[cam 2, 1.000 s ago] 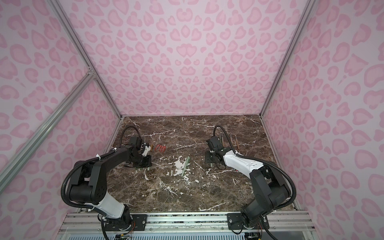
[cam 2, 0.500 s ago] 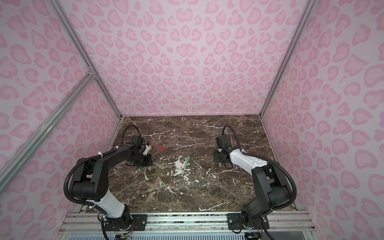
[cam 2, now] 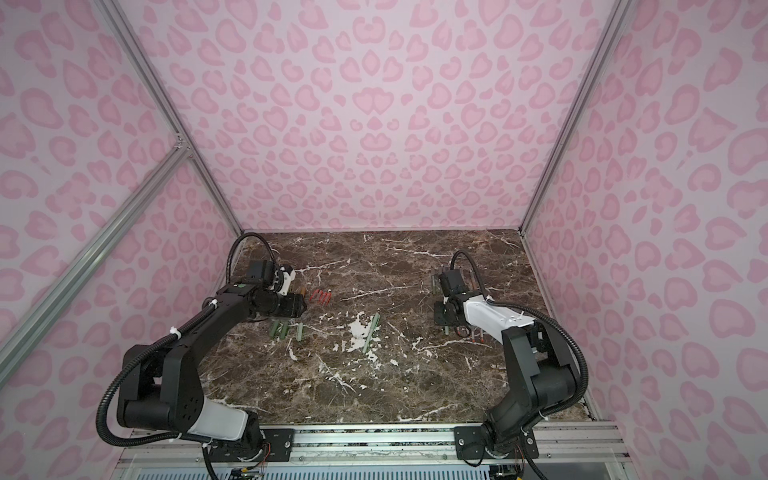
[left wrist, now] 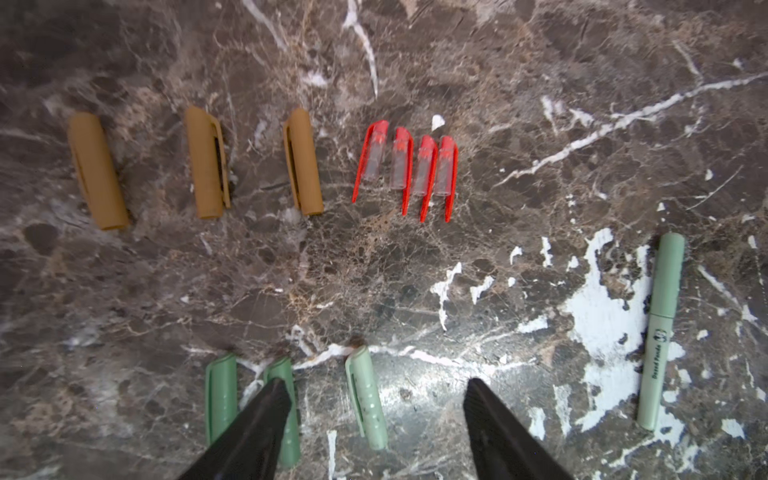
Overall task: Open the pen caps
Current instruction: 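Set the pale-green cap down while the right arm carries the marker toward the red pens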
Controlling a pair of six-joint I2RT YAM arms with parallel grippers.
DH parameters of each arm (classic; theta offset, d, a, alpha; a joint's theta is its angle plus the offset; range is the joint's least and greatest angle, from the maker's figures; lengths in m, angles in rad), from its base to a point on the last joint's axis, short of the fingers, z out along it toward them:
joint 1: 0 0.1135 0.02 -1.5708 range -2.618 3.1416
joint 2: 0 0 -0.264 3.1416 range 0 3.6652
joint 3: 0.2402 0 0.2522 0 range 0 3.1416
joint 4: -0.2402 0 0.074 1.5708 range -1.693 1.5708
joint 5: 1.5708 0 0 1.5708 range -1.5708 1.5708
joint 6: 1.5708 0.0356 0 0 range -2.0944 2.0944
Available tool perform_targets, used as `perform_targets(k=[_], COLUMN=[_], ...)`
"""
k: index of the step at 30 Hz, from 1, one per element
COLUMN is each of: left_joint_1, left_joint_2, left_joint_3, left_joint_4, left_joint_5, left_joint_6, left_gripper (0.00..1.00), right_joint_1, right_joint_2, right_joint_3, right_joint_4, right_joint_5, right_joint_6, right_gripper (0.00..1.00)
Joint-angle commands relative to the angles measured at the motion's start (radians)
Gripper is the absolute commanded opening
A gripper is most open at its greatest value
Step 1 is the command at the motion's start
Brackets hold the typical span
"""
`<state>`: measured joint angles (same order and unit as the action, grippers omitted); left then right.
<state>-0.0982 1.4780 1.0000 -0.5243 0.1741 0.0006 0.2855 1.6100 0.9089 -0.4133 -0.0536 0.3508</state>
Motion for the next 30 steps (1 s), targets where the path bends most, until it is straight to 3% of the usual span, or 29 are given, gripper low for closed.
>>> perform_targets(k=[1,13,30], left_joint_1=[0.003,0.008,0.053], left_joint_2=[-0.017,-0.051,-0.085], left_joint_3=[0.015,0.025,0.011], left_joint_4=[0.007,0.007,0.014], left_joint_5=[-0.019,-0.017,0.015], left_joint_6=[0.052,0.081,0.069], left_gripper=[0.8,1.0,0.98], right_joint_1=[0.0,-0.006,0.002], right_joint_2=[0.017,0.098,0.036], right_joint_3=[0.004,0.027,0.054], right_joint_4=[-0.005,0.009,-0.035], right_joint_5=[0.003,0.008,0.005], right_joint_6=[-0.012,-0.011,0.012], right_gripper=[0.08,0.17,0.34])
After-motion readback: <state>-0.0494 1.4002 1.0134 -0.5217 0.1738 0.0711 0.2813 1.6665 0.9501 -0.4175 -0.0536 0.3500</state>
